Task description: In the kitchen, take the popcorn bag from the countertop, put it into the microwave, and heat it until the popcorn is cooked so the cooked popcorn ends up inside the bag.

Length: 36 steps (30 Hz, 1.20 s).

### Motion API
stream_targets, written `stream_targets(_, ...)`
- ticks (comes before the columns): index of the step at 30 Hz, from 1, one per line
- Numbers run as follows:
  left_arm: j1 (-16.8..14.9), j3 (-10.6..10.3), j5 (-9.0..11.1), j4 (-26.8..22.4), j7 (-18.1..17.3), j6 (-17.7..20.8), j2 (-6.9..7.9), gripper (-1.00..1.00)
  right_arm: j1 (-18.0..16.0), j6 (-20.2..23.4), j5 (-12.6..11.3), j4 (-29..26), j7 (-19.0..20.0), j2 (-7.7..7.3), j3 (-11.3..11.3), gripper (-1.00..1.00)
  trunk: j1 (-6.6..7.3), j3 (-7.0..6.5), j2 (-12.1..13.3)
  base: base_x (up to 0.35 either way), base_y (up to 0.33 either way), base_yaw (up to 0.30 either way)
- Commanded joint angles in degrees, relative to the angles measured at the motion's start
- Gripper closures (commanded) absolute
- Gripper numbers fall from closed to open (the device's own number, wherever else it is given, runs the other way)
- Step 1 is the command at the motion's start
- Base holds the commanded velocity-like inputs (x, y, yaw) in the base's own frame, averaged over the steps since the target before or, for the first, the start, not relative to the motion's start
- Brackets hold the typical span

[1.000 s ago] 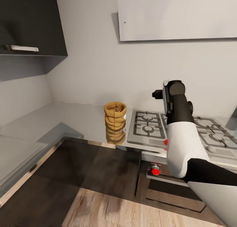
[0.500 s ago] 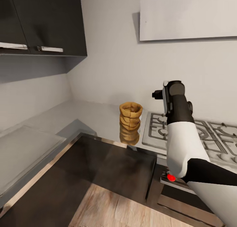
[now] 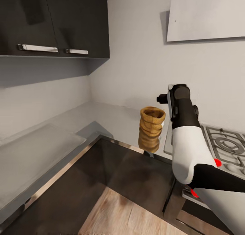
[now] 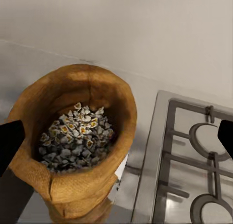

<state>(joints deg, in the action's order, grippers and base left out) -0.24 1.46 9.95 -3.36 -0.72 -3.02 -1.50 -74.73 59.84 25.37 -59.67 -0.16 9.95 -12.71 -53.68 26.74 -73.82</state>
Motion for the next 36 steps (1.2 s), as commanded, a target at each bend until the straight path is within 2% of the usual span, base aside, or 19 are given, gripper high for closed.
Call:
stream_targets(1, 0.0, 0.1, 0.3, 0.0, -0.1, -0.1, -0.02, -1.0, -0.1, 0.2, 0.0, 0.2, 0.0, 0.05, -0.1, -1.0, 0.0, 0.06, 0.0, 0.0, 0.0, 0.293)
stream_targets(11, 0.0, 0.1, 0.3, 0.0, -0.1, -0.1, -0.01, -1.0, 0.0, 0.2, 0.0, 2.1, -0.1, 0.05, -0.6, -1.0, 0.0, 0.06, 0.0, 0.0, 0.0, 0.047)
stream_targets(16, 0.0, 0.1, 0.3, 0.0, -0.1, -0.1, 0.0, -1.0, 0.0, 0.2, 0.0, 7.9, -0.4, 0.05, -1.1, -1.0, 0.0, 0.06, 0.0, 0.0, 0.0, 0.0)
stream_targets(20, 0.0, 0.1, 0.3, 0.0, -0.1, -0.1, 0.0, -1.0, 0.0, 0.2, 0.1, 12.0, -0.9, 0.05, -4.8, -1.0, 0.0, 0.06, 0.0, 0.0, 0.0, 0.0)
stream_targets(25, 0.0, 0.1, 0.3, 0.0, -0.1, -0.1, -0.07, -1.0, 0.0, 0.2, 0.1, 12.0, -2.1, 0.05, -7.1, -1.0, 0.0, 0.06, 0.0, 0.0, 0.0, 0.0)
stream_targets(28, 0.0, 0.1, 0.3, 0.0, -0.1, -0.1, -0.08, -1.0, 0.0, 0.2, 0.2, 11.7, -2.2, 0.05, -10.1, -1.0, 0.0, 0.06, 0.0, 0.0, 0.0, 0.0)
stream_targets(31, 0.0, 0.1, 0.3, 0.0, -0.1, -0.1, -0.09, -1.0, 0.0, 0.2, 0.2, 11.0, -2.2, 0.05, -10.9, -1.0, 0.0, 0.06, 0.0, 0.0, 0.0, 0.0)
stream_targets(36, 0.0, 0.1, 0.3, 0.0, -0.1, -0.1, -0.09, -1.0, 0.0, 0.2, 0.4, 10.2, -2.3, 0.05, -11.1, -1.0, 0.0, 0.06, 0.0, 0.001, 0.0, 0.0)
